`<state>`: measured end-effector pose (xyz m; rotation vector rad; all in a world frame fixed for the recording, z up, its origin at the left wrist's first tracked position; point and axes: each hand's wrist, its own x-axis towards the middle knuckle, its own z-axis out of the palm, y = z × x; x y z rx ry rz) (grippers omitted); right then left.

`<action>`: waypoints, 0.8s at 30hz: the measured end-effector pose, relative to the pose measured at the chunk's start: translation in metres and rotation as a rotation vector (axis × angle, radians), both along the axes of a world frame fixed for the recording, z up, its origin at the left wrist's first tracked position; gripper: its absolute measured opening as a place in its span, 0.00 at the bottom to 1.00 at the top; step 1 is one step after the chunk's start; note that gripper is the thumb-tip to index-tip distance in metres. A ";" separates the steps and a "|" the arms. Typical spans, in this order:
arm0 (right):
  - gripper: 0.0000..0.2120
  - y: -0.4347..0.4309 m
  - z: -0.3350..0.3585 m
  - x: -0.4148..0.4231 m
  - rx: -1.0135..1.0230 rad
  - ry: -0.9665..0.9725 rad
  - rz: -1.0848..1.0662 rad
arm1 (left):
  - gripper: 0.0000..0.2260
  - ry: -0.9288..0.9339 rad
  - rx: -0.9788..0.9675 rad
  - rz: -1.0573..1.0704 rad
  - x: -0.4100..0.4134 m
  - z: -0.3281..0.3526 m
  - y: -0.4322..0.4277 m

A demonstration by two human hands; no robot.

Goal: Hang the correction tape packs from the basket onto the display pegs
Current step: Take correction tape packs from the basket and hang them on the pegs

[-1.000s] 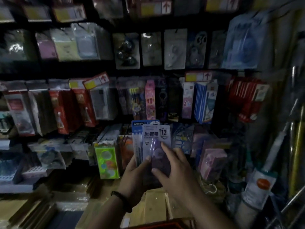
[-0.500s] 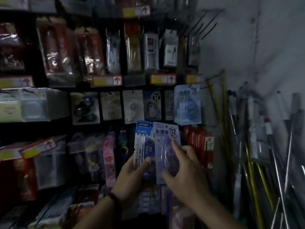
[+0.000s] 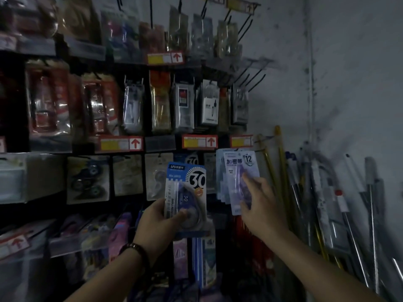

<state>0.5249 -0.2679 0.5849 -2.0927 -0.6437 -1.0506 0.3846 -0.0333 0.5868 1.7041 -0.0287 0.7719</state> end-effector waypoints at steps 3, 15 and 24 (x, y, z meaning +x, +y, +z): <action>0.41 0.000 0.005 0.010 0.014 -0.022 -0.008 | 0.11 0.007 0.018 0.023 0.006 0.005 0.003; 0.39 0.006 0.023 0.031 -0.072 -0.020 -0.032 | 0.13 0.026 0.003 -0.019 0.011 0.015 0.002; 0.42 0.018 0.029 0.052 -0.192 0.051 -0.168 | 0.12 0.028 -0.003 -0.048 0.008 0.019 -0.008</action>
